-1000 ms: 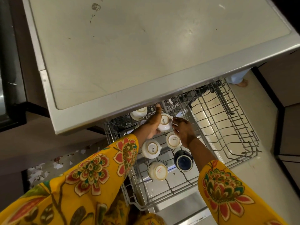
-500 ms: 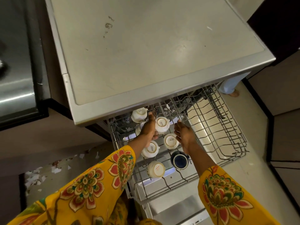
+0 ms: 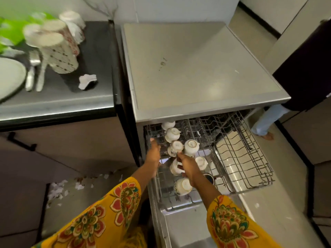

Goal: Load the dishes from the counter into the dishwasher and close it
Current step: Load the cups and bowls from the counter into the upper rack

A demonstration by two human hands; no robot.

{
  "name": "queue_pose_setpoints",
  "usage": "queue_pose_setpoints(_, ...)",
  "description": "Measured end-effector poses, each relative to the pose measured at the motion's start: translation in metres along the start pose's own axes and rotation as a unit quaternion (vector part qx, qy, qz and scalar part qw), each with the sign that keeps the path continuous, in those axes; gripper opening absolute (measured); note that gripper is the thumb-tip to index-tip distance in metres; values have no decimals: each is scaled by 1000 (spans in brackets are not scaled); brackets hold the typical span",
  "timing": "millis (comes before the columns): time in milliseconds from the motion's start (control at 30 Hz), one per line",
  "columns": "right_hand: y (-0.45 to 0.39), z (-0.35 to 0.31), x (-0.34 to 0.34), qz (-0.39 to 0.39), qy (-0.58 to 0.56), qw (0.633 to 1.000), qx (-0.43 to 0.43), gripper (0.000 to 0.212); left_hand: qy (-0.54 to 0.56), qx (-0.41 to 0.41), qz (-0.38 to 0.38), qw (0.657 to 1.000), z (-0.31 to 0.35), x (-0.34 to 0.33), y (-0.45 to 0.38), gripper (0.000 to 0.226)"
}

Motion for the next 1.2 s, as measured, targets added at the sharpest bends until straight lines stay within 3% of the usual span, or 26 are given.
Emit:
queue_pose_setpoints(200, 38, -37, -65, -87, 36, 992, 79, 33, 58, -55, 28, 996, 2, 68, 45, 72)
queue_pose_setpoints(600, 75, -160, -145, -180, -79, 960, 201, 32, 169, -188, 96, 963, 64, 175, 125, 72)
queue_pose_setpoints(900, 53, -229, -203, -185, -114, 948, 234, 47, 206, -242, 99, 943, 128, 226, 132, 68)
queue_pose_setpoints(1200, -13, -288, -275, -176, -132, 951, 219, 58, 207, -242, 47, 947, 216, 268, 77, 73)
Point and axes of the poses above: each hand's wrist, its own y-axis away from the middle knuckle, its own x-axis out of the back of the hand, z = x × y, the point moved 2 cm from there along -y, towards the middle knuckle, and after that the axes turned 15 degrees about x, right-handed, at the moved point
